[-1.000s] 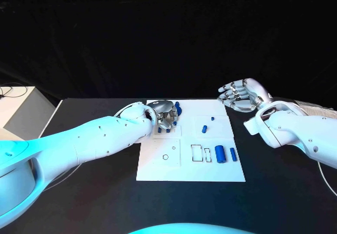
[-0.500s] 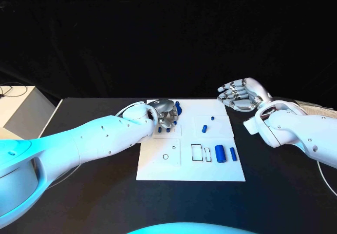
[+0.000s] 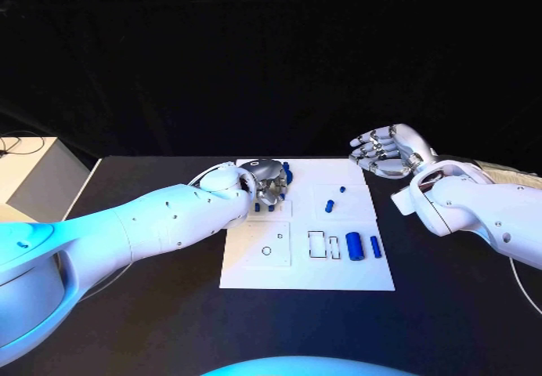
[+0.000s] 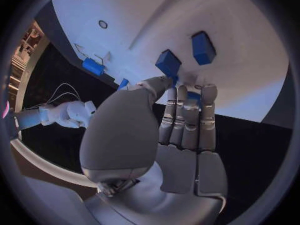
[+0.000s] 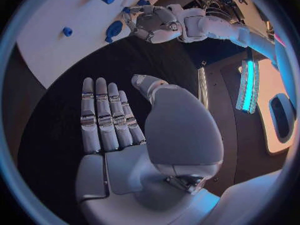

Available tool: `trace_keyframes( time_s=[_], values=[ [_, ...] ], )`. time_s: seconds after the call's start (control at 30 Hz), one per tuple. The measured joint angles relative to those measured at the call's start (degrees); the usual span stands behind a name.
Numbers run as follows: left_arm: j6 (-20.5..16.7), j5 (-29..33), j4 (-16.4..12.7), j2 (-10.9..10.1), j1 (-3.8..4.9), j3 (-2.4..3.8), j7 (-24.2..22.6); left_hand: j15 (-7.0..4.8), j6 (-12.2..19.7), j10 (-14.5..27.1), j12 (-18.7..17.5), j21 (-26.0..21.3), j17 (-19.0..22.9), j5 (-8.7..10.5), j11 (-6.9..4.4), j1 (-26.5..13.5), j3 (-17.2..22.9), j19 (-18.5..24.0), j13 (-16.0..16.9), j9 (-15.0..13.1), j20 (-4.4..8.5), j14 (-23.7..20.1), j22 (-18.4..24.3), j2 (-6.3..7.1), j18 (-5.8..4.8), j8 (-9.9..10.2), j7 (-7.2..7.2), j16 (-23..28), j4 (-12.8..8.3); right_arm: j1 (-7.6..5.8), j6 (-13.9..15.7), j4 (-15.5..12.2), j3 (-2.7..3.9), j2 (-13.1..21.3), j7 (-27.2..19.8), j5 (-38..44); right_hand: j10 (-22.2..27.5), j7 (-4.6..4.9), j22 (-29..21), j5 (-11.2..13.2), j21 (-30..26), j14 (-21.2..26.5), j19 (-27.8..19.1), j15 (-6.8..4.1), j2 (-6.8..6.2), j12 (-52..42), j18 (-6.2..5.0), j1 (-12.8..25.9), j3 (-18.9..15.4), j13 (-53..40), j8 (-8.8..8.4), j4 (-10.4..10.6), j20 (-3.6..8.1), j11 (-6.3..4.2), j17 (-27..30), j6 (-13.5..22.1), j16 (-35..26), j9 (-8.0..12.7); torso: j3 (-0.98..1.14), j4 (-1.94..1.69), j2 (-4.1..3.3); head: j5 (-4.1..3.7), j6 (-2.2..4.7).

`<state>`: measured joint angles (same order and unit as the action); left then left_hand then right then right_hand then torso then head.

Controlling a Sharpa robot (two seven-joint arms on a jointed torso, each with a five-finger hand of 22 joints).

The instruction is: Assemble the parts on the task board

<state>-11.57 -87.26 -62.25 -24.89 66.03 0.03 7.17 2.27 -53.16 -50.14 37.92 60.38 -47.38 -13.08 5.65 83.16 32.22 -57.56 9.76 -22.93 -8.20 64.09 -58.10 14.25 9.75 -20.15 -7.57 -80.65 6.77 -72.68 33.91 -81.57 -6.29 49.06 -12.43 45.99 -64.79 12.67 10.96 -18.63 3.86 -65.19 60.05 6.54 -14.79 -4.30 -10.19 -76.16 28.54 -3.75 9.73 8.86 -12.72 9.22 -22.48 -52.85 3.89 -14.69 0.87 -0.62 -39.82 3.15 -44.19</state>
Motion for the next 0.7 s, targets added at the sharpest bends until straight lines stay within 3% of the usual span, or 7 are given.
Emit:
trace_keyframes(
  time_s=[0.2, 0.7],
  values=[
    [0.3, 0.0, 0.7, 0.7, 0.01, 0.00, 0.0, -0.20, -0.7, -1.8, -2.5, 1.7, 0.0, 0.00, 0.01, 0.4, 1.6, -1.0, -1.5, 0.5, 0.39, 1.1, -1.5, -0.36, -0.01, 1.1, -0.33, -0.7, -1.3, 0.00, 0.0, 0.0, 0.00, 0.0, 0.0, 0.0, 0.0, 0.00, 0.0, 0.0, 0.0, 0.0, 0.0, 0.00, 0.00, 0.0, 0.00, 0.0, 0.0, 0.0, 0.00, 0.0, 0.00, 0.00, 0.0, 0.0, 0.0, 0.0, 0.00, 0.07, -0.01, -0.04, -0.04],
    [0.9, 0.1, 2.0, 1.7, 0.08, -0.06, -0.1, -0.21, -0.8, -2.4, -5.2, 2.0, 1.0, 0.21, 0.21, -0.3, 1.9, -1.1, -2.9, 1.1, 0.30, 1.2, -2.1, -0.51, -0.01, 2.5, -0.41, -0.7, -1.6, 0.00, -0.1, -0.1, 0.00, -0.1, 0.0, 0.0, 0.0, -0.01, -0.1, 0.0, 0.0, 0.0, 0.0, 0.00, 0.00, 0.0, -0.01, 0.0, 0.0, 0.0, 0.00, 0.0, 0.00, 0.00, 0.1, 0.0, 0.0, 0.0, -0.03, 0.00, -0.03, -0.24, -0.31]
  ],
)
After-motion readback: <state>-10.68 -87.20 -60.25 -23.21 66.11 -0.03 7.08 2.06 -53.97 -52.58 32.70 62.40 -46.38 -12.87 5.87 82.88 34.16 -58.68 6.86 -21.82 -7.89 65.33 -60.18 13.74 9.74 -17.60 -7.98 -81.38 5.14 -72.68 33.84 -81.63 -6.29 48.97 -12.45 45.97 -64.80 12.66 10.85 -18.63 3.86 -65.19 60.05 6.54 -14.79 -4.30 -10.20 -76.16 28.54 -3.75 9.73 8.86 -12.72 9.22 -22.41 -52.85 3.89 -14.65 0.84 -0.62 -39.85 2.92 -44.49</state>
